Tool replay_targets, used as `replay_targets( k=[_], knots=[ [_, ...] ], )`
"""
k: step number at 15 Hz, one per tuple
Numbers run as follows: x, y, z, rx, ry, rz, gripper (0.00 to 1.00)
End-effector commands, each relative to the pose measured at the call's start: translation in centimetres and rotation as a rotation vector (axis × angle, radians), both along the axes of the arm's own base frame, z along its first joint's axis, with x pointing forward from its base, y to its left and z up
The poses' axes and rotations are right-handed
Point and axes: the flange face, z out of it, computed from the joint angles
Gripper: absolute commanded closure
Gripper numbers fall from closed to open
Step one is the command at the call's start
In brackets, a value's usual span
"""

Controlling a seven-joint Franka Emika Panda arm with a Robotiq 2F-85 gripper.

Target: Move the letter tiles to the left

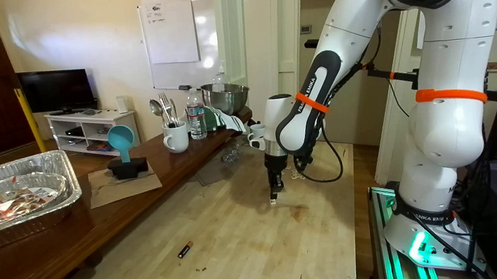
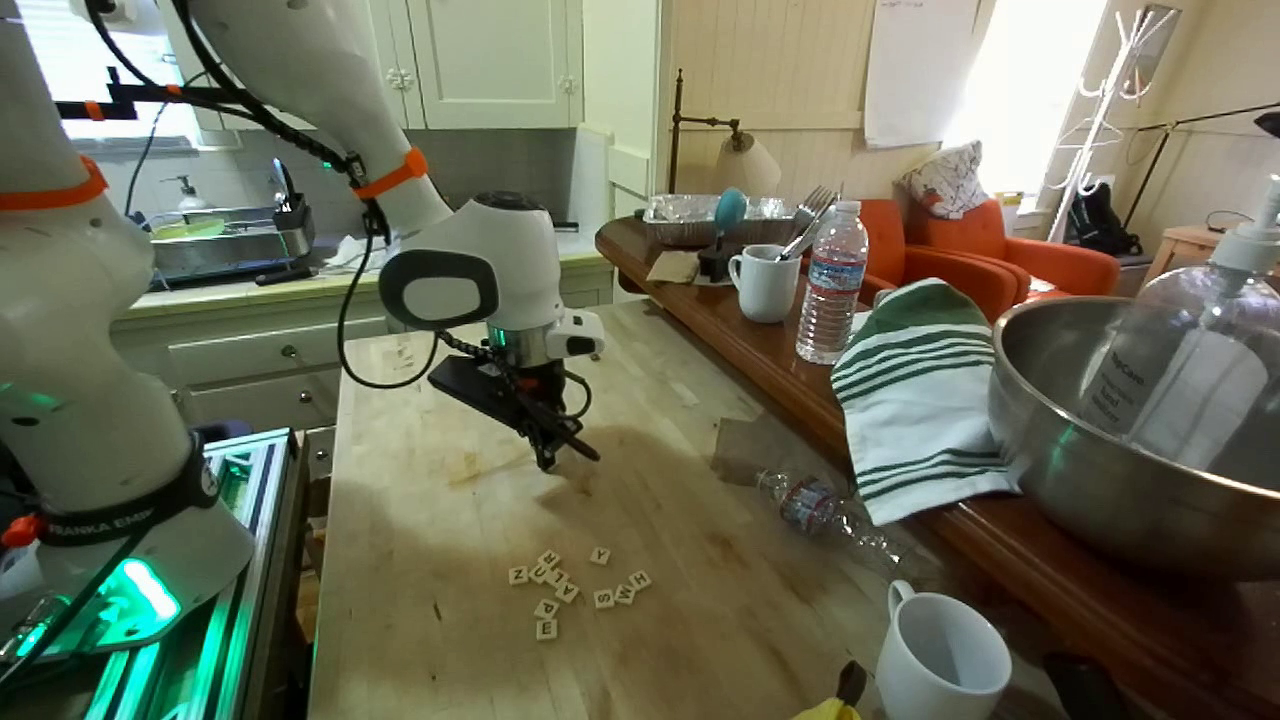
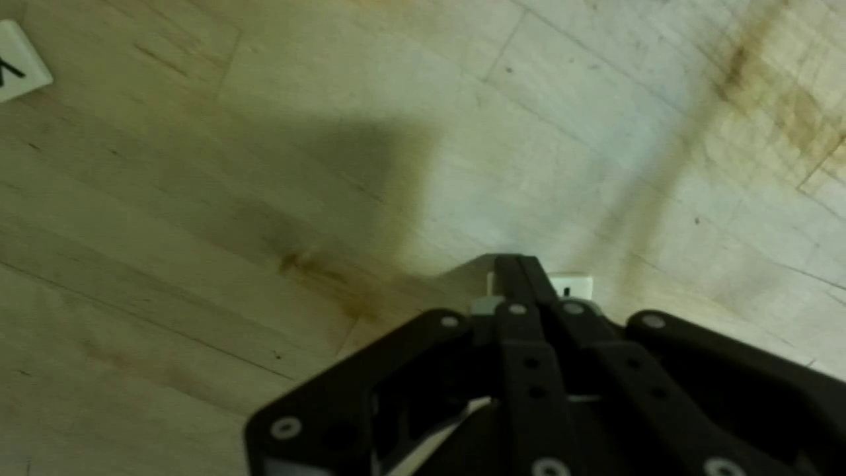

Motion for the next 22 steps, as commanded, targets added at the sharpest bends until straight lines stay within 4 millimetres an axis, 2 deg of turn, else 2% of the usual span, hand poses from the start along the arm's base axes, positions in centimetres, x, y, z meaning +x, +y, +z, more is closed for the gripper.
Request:
replay_targets(
  k=[1,9,13,18,22],
  knots=[
    [-0.6,0.4,0.4,0.006,0.037,0.005,1.0],
    [-0.3,0.6,2.3,0.012,0.008,0.006,1.0],
    [-0.1,-0.2,4.2,0.01,-0.033,-0.01,1.0],
    [-0.3,-4.3,5.8,-0.002,-0.08,-0.113,1.0],
    [-1.1,-8.2,5.5,-0.012,-0.084,-0.106,1.0]
  ],
)
